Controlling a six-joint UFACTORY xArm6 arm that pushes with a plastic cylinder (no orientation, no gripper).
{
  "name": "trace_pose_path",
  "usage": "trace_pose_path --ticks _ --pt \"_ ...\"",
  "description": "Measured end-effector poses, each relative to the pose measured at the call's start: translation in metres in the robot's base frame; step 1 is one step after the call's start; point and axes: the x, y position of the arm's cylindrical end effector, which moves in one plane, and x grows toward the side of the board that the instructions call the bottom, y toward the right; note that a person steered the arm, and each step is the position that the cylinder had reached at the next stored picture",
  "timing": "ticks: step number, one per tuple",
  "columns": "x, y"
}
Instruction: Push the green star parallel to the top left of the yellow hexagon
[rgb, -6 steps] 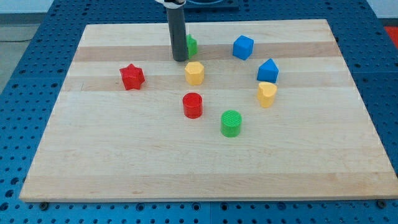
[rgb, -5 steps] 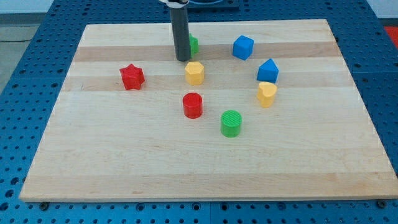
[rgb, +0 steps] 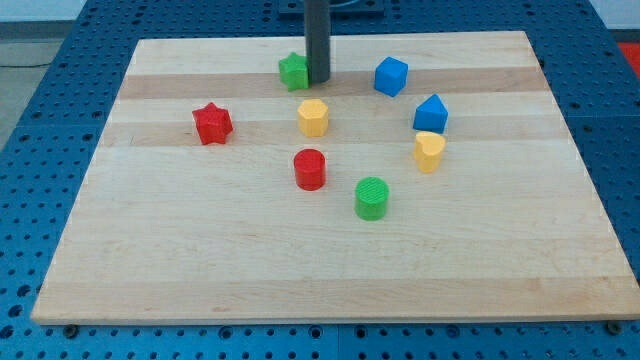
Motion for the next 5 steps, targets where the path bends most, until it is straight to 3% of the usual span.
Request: trace_pose_path --ticks 3,5 --pt "0.038 -0.056" --pt "0.03 -0.074"
